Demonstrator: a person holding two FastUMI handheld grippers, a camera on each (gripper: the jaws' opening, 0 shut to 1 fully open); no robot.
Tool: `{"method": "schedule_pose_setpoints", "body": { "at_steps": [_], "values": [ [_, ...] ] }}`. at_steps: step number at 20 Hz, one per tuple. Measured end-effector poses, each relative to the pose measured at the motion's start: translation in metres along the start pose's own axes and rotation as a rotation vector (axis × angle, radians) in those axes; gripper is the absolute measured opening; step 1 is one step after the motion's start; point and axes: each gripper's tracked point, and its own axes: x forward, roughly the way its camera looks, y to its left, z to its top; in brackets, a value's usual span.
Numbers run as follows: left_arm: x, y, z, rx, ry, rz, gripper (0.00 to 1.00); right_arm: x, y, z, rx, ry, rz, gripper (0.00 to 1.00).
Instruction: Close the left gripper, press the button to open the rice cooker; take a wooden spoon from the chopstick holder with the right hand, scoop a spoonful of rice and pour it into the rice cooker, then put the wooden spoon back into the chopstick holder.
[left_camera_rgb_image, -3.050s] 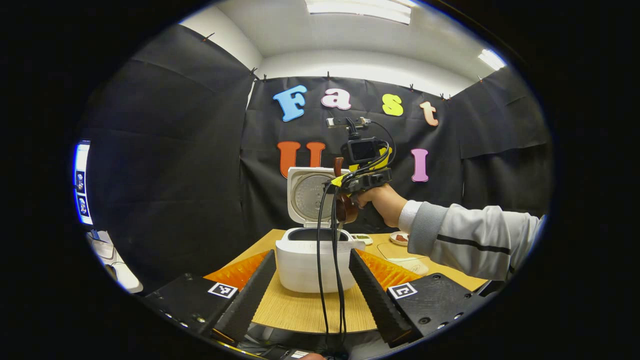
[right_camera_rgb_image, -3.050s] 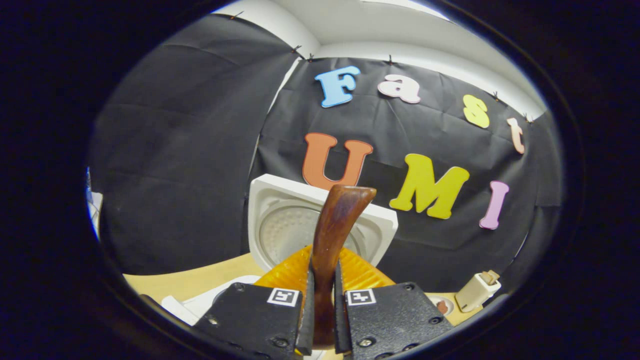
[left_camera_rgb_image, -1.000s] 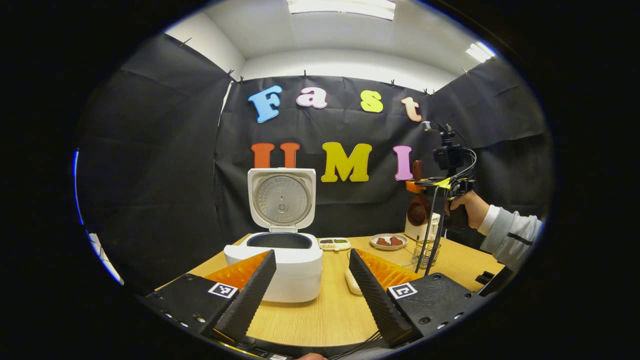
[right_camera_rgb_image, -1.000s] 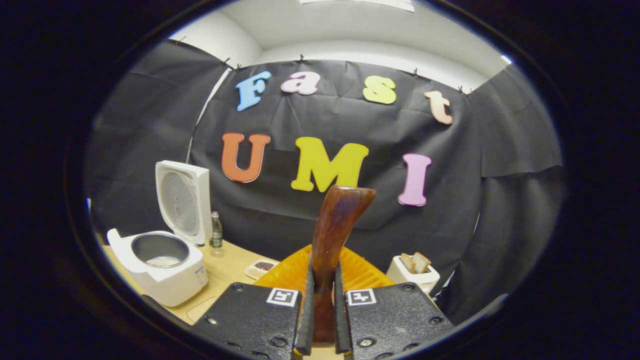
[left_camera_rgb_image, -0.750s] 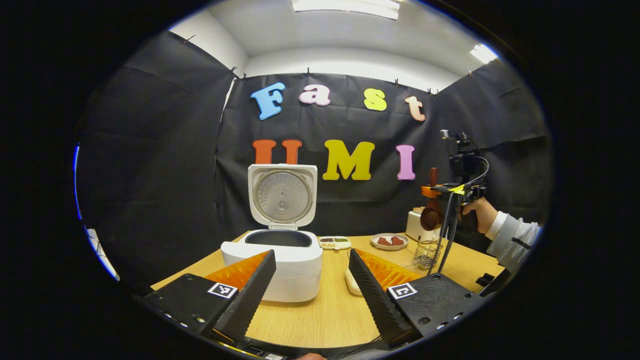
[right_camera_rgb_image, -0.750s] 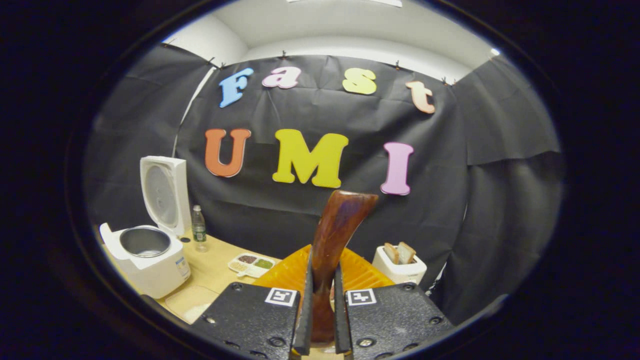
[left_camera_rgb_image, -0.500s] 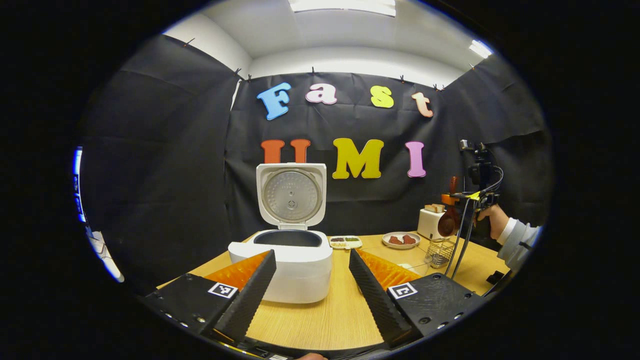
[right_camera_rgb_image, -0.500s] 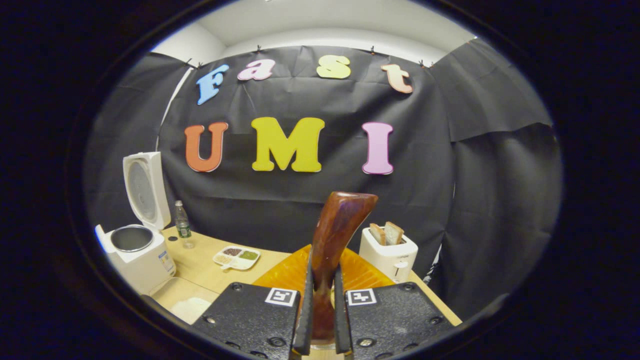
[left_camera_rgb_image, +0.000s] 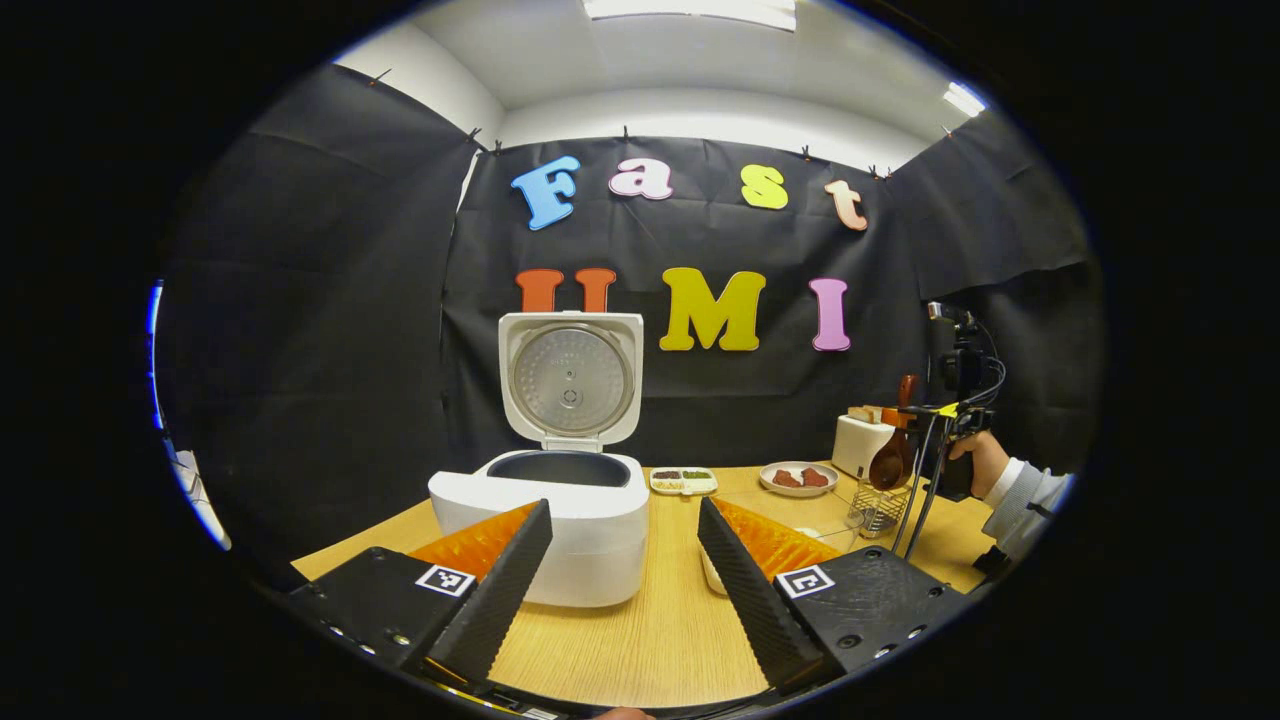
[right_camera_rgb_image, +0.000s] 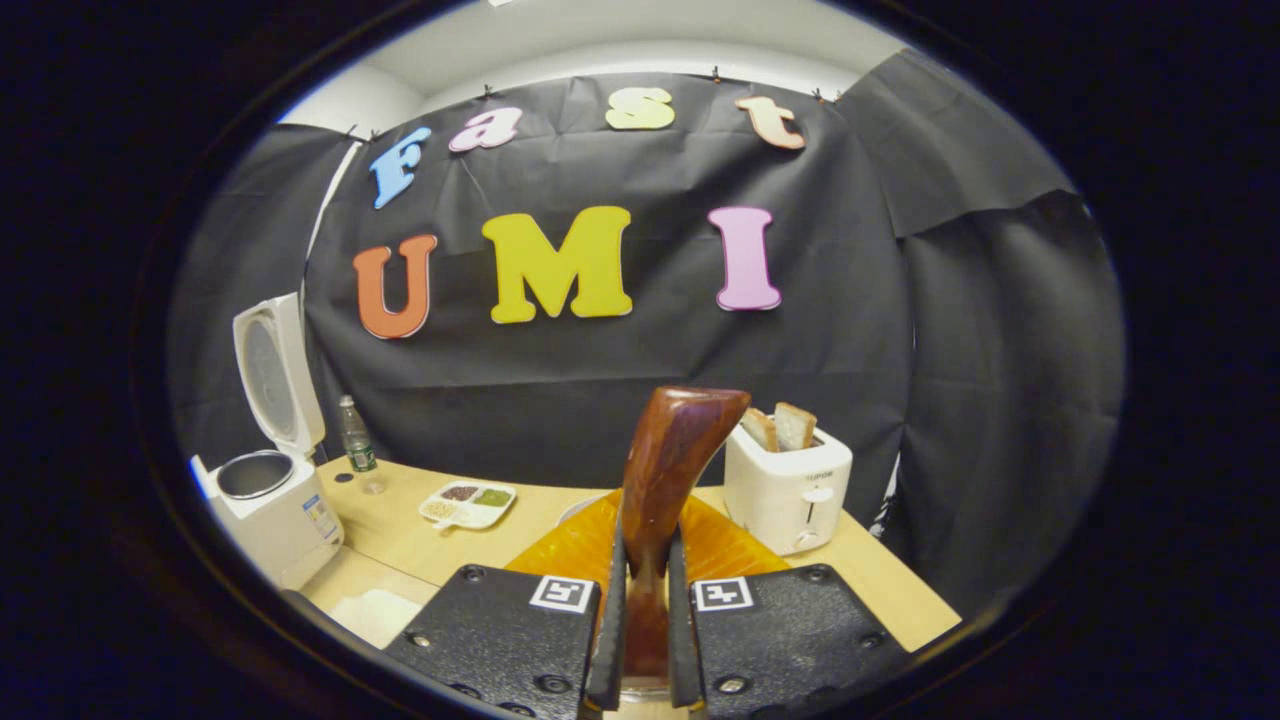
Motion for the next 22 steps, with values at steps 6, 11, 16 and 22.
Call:
{"method": "schedule_pose_setpoints", "body": {
  "at_steps": [6,11,16,22],
  "values": [
    [0.012,-0.014,-0.019,-0.025,0.044,-0.016,0.94,0.006,-0.011,-0.006,0.039,0.005,0.001,0.60],
    [0.017,-0.007,-0.023,-0.017,0.056,0.007,0.94,-0.019,-0.030,0.034,-0.053,-0.118,-0.088,0.95],
    [0.017,-0.003,-0.020,-0.034,0.057,0.020,0.94,-0.072,-0.026,0.054,0.030,-0.161,-0.099,1.00],
    [0.015,0.012,-0.003,-0.048,0.026,0.032,0.94,-0.140,-0.005,0.059,0.024,-0.185,-0.083,1.00]
  ]
}}
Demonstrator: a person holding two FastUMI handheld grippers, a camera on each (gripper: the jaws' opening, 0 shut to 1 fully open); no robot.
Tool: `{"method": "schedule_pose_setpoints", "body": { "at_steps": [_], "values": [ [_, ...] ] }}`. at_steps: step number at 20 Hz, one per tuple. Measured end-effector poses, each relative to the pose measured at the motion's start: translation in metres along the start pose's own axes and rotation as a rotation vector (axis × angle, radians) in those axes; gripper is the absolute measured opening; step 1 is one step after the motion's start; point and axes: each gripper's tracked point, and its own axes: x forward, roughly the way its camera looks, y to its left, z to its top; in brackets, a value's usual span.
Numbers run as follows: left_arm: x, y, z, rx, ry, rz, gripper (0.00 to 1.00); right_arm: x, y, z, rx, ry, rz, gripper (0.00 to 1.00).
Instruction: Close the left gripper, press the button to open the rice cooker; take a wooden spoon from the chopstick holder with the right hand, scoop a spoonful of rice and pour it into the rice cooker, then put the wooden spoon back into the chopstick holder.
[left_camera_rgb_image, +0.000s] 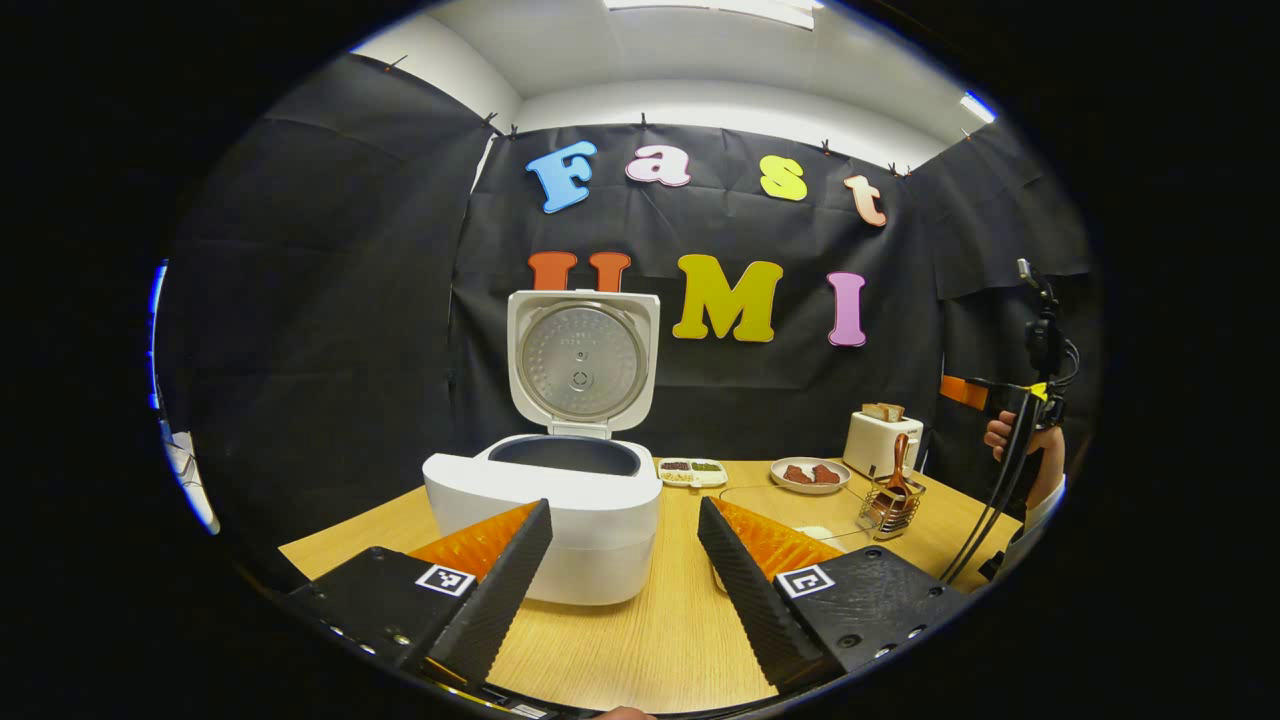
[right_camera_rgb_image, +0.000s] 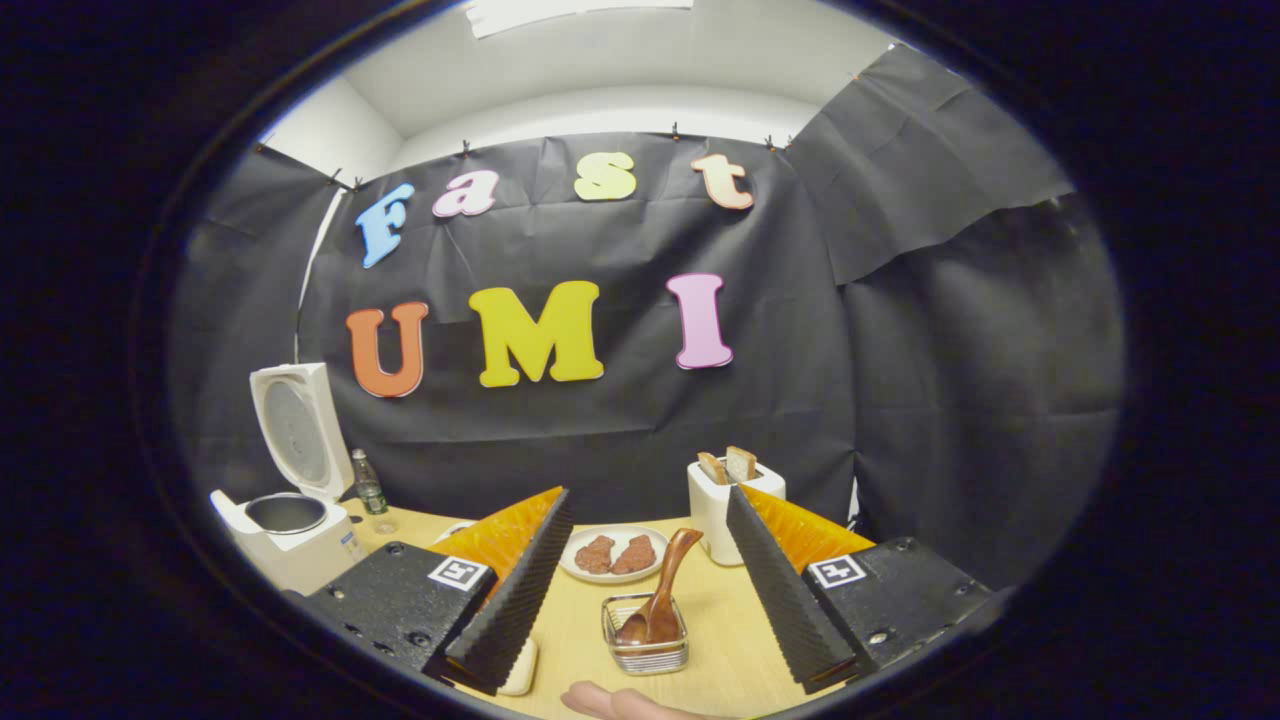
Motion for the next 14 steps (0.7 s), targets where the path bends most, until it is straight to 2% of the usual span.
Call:
{"method": "schedule_pose_setpoints", "body": {
  "at_steps": [4,6,7,8,9,10,11,12,13,14],
  "values": [
    [0.003,0.008,0.015,-0.011,-0.003,-0.007,0.94,-0.042,0.018,0.011,-0.063,-0.003,0.014,1.00],
    [0.005,0.012,0.028,-0.016,-0.016,-0.022,0.94,-0.059,0.031,0.013,-0.064,0.000,0.033,1.00],
    [0.008,0.014,0.035,-0.018,-0.016,-0.031,0.94,-0.068,0.039,0.014,-0.055,0.002,0.046,0.96],
    [0.012,0.018,0.040,-0.028,-0.010,-0.027,0.94,-0.077,0.049,0.015,-0.044,0.001,0.071,1.00],
    [0.016,0.026,0.047,-0.040,-0.007,-0.017,0.94,-0.084,0.056,0.016,-0.035,-0.004,0.083,0.96],
    [0.019,0.029,0.056,-0.052,-0.013,-0.010,0.94,-0.091,0.060,0.017,-0.033,-0.015,0.085,1.00],
    [0.022,0.033,0.069,-0.057,-0.022,-0.003,0.94,-0.097,0.063,0.015,-0.036,-0.026,0.085,1.00],
    [0.028,0.037,0.082,-0.052,-0.033,-0.001,0.94,-0.101,0.066,0.009,-0.032,-0.031,0.085,0.96],
    [0.032,0.041,0.094,-0.042,-0.043,-0.008,0.94,-0.105,0.072,0.000,-0.028,-0.031,0.092,1.00],
    [0.036,0.046,0.105,-0.035,-0.052,-0.007,0.94,-0.108,0.078,-0.008,-0.027,-0.033,0.112,1.00]
  ]
}}
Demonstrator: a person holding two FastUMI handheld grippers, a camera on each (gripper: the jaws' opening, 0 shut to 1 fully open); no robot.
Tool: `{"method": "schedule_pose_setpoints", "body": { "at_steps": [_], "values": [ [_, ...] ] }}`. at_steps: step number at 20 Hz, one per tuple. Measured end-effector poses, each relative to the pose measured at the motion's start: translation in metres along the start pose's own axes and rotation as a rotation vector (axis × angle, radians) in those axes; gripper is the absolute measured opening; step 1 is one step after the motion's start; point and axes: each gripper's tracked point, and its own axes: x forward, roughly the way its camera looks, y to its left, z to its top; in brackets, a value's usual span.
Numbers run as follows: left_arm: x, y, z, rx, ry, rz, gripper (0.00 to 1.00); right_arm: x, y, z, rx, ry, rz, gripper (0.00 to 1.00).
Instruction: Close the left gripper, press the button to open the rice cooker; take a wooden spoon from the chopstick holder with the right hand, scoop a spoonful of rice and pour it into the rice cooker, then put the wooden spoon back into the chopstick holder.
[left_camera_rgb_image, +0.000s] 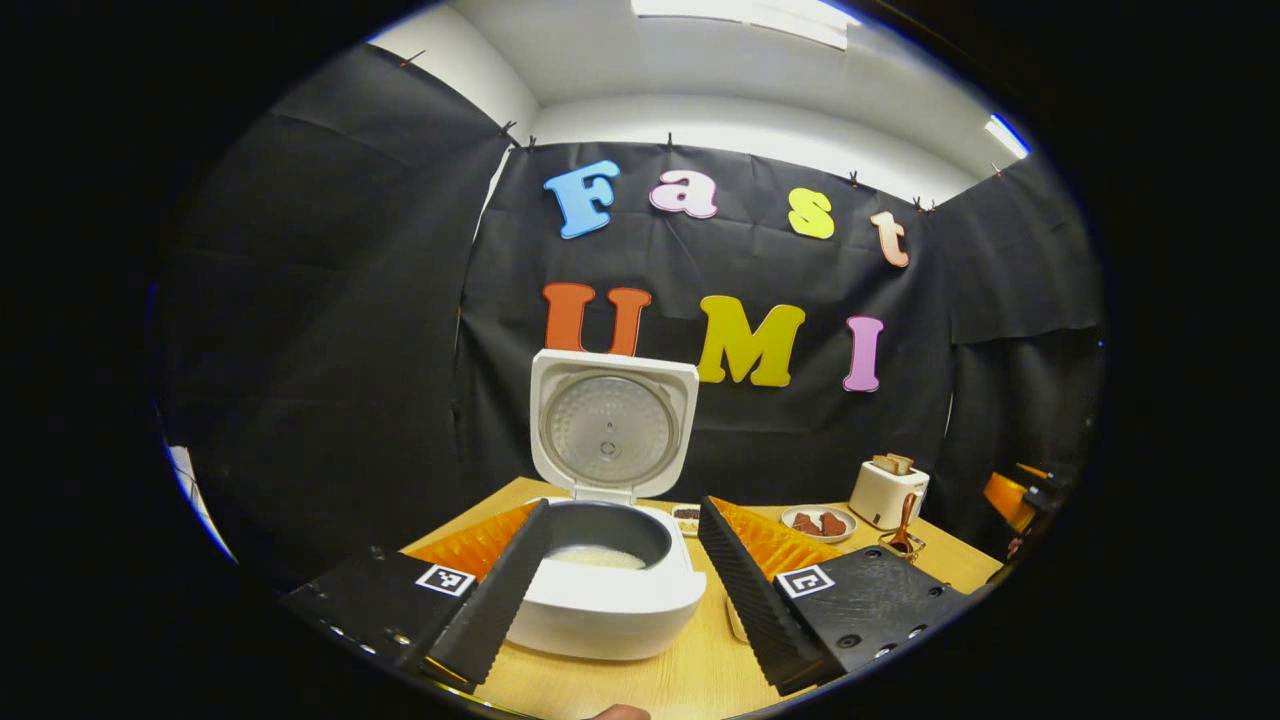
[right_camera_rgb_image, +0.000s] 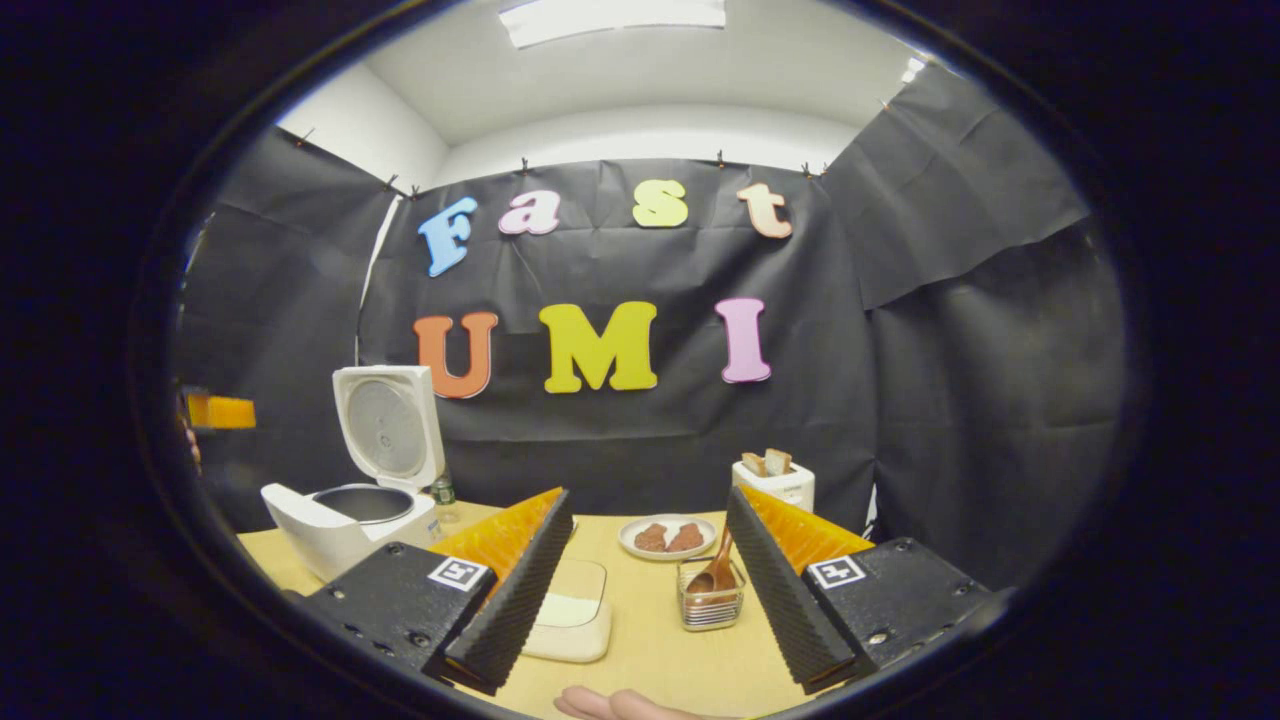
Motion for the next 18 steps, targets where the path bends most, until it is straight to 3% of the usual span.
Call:
{"method": "schedule_pose_setpoints", "body": {
  "at_steps": [3,8,10,14,16,17,18],
  "values": [
    [0.018,0.012,0.038,0.021,-0.035,0.004,0.94,0.005,0.015,-0.020,0.003,0.025,0.053,0.96],
    [0.053,0.020,0.094,0.073,-0.136,0.018,0.94,0.015,0.013,-0.037,0.000,0.051,0.069,1.00],
    [0.071,0.016,0.100,0.109,-0.138,0.010,0.94,0.019,0.013,-0.037,0.014,0.040,0.073,0.96],
    [0.112,0.012,0.121,0.123,-0.152,-0.001,0.94,0.030,0.008,-0.046,0.048,0.040,0.083,1.00],
    [0.136,-0.001,0.128,0.132,-0.162,-0.041,0.94,0.037,0.000,-0.048,0.042,0.034,0.084,1.00],
    [0.147,0.000,0.129,0.135,-0.162,-0.038,0.95,0.040,-0.006,-0.048,0.038,0.024,0.082,0.96],
    [0.158,0.000,0.131,0.128,-0.161,-0.043,0.95,0.043,-0.014,-0.048,0.039,0.013,0.076,1.00]
  ]
}}
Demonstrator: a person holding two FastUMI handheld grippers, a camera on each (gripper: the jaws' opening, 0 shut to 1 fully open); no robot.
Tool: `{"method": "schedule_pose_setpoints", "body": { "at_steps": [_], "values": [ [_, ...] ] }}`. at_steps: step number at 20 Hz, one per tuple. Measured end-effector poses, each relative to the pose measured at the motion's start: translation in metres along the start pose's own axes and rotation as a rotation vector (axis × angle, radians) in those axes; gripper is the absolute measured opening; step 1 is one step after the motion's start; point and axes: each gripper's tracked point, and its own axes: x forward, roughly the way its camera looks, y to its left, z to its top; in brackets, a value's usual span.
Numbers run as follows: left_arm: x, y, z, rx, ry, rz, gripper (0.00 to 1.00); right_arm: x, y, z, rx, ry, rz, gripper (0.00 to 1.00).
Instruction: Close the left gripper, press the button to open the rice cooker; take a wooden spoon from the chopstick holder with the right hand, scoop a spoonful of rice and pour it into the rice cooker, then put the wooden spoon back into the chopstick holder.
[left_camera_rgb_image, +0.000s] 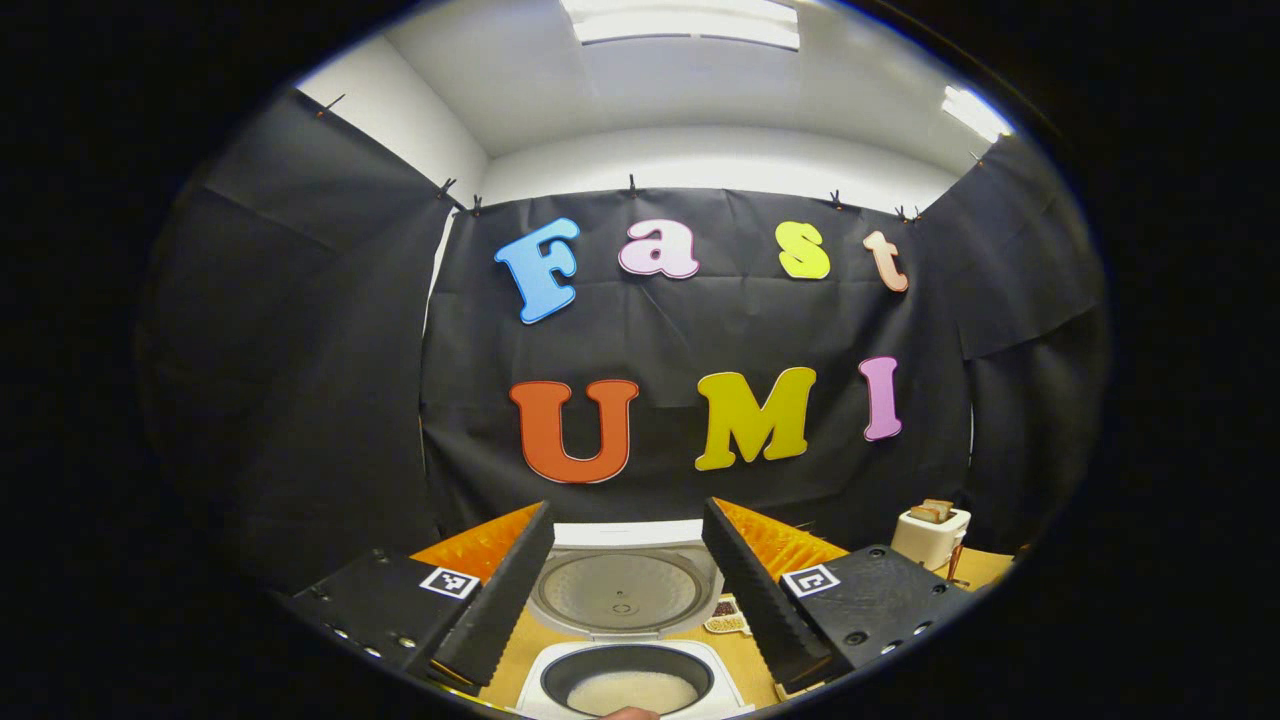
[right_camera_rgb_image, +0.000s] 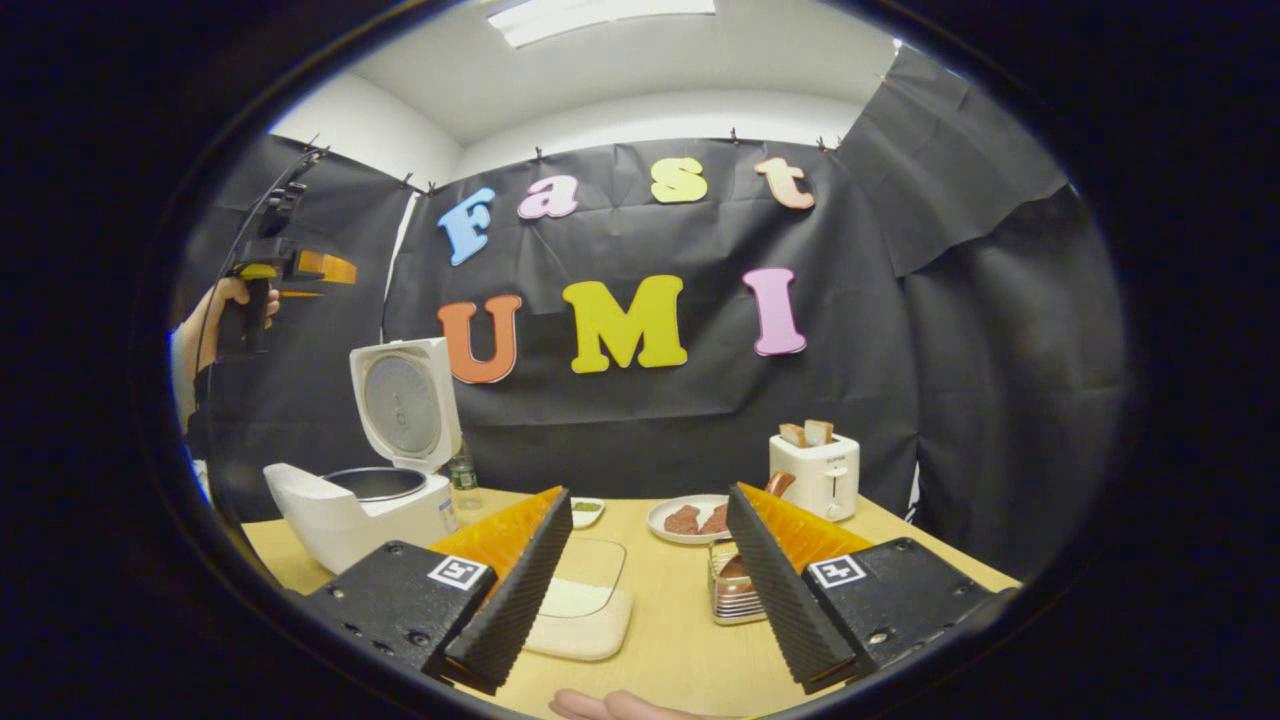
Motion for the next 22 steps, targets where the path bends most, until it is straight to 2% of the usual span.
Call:
{"method": "schedule_pose_setpoints", "body": {
  "at_steps": [1,2,3,4,8,9,10,12,15,18,19,20,21,22],
  "values": [
    [0.010,0.000,0.001,-0.013,-0.006,-0.004,0.95,0.003,-0.009,-0.001,0.007,-0.008,-0.016,0.96],
    [0.024,0.000,0.001,-0.030,-0.011,-0.005,0.95,0.005,-0.016,-0.002,0.014,-0.012,-0.031,1.00],
    [0.038,0.002,-0.002,-0.043,-0.013,-0.001,0.95,0.008,-0.019,-0.003,0.014,-0.016,-0.029,0.96],
    [0.052,0.005,-0.006,-0.046,-0.011,0.008,0.95,0.010,-0.017,-0.005,0.014,-0.018,-0.016,1.00],
    [0.094,0.011,-0.030,-0.027,0.007,0.011,0.95,0.016,0.006,-0.020,0.028,0.002,0.138,1.00],
    [0.102,0.012,-0.035,-0.015,0.010,0.013,0.95,0.017,0.008,-0.021,0.024,0.000,0.156,0.96],
    [0.110,0.014,-0.041,-0.010,0.018,0.019,0.95,0.019,0.007,-0.021,0.021,-0.004,0.160,1.00],
    [0.124,0.012,-0.054,-0.013,0.041,0.013,0.95,0.022,0.006,-0.025,0.038,0.002,0.168,1.00],
    [0.144,0.022,-0.067,0.012,0.082,0.043,0.95,0.022,0.014,-0.029,0.084,0.020,0.224,1.00],
    [0.155,0.031,-0.093,0.014,0.174,0.066,0.95,0.024,0.011,-0.028,0.102,0.015,0.221,1.00],
    [0.155,0.033,-0.102,0.009,0.204,0.068,0.95,0.023,0.013,-0.029,0.101,0.016,0.226,0.96],
    [0.153,0.034,-0.096,-0.009,0.193,0.067,0.96,0.022,0.014,-0.030,0.102,0.017,0.231,1.00],
    [0.154,0.035,-0.099,-0.010,0.205,0.074,0.99,0.022,0.015,-0.029,0.103,0.017,0.231,1.00],
    [0.152,0.034,-0.102,-0.003,0.222,0.080,0.98,0.022,0.015,-0.029,0.099,0.020,0.229,1.00]
  ]
}}
